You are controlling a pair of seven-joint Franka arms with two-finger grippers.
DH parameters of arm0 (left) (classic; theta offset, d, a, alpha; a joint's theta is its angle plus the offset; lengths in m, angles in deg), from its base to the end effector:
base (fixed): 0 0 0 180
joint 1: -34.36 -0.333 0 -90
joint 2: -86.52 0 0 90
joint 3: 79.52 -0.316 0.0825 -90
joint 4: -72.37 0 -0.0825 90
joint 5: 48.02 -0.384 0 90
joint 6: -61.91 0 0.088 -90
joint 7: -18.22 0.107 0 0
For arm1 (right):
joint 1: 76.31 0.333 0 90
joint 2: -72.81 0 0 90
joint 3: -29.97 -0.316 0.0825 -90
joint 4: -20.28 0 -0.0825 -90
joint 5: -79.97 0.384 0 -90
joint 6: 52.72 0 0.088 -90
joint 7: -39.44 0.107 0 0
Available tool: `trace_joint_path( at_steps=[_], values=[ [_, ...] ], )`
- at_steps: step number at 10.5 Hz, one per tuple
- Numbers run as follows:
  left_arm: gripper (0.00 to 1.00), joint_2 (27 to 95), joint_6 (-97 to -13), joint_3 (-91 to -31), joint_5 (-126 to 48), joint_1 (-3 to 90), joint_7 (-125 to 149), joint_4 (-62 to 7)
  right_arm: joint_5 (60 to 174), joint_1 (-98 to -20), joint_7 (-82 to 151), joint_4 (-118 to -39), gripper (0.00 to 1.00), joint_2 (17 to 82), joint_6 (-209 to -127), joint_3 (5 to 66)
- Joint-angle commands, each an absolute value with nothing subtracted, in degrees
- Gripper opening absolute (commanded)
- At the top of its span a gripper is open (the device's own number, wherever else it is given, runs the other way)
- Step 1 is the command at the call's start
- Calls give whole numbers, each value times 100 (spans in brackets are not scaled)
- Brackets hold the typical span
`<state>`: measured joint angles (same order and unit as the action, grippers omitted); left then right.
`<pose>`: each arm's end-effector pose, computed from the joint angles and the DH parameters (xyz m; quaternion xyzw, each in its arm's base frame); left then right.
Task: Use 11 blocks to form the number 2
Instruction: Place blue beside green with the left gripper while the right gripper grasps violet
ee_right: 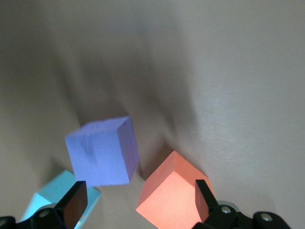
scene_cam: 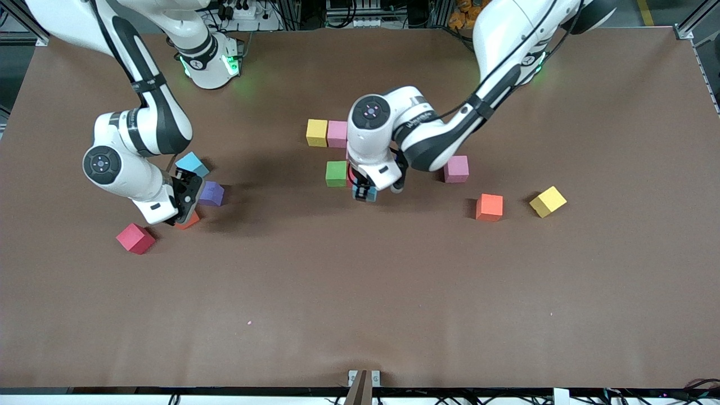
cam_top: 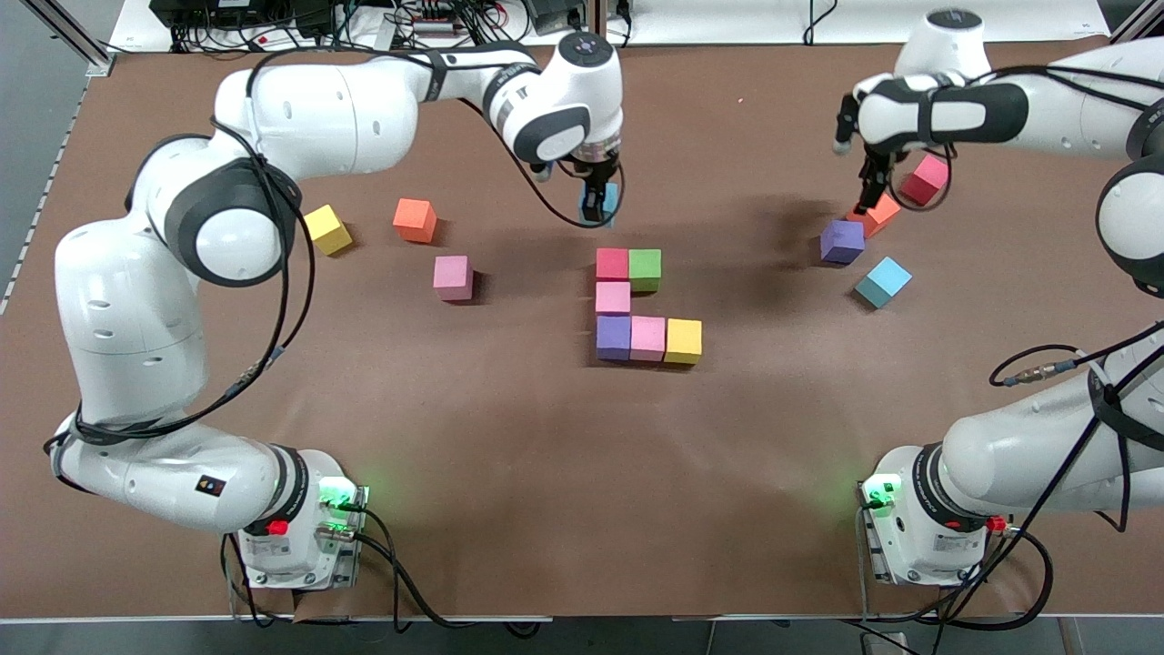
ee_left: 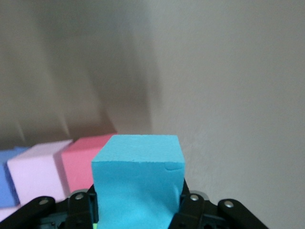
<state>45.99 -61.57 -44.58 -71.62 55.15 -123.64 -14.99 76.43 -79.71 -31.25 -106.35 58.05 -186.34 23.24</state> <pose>0.4714 -0.5300 0.3019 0.7613 0.6475 -0.0197 0.0285 0.5364 0.0305 0.2520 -0.7834 -0.6179 0.0586 0.0320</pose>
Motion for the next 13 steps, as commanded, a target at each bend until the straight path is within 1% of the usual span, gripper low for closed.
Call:
trace_joint_path(
  at_steps=[1,3,5,6,7,8,10,12,13],
  values=[
    [32,4434,-6026,-4542,-7069,5852,-12731,-1026,7689,-8080,-3895,-11013,100,5910,-18798,2206],
    [32,4399,-6026,-4542,-7069,6054,-13022,-832,7707,-7948,-4219,-11068,100,5962,-18815,2058],
    [33,4189,-6043,-4551,-7069,6265,-13216,-578,7751,-7957,-4563,-11102,100,5963,-18824,2013],
    [33,4118,-6069,-4638,-7069,6371,-13356,-472,7760,-7957,-4564,-11242,100,5954,-19042,2013],
    [33,4108,-6096,-4908,-7061,6677,-13487,-349,7760,-7957,-4564,-11426,100,5954,-19322,2022],
    [33,4100,-6192,-5129,-7052,6897,-13619,-304,7769,-7957,-4460,-11559,100,5945,-19421,2022],
    [33,4030,-6315,-5201,-7052,7048,-13708,-295,7901,-7957,-4091,-11840,100,5919,-19754,2022],
    [34,4020,-6360,-5201,-7052,7075,-13744,-295,7901,-7957,-4098,-11850,100,5910,-19808,2022],
    [35,3968,-6438,-5201,-7034,7084,-13813,-295,7901,-7957,-4107,-11850,100,5858,-20061,2022]
  ],
)
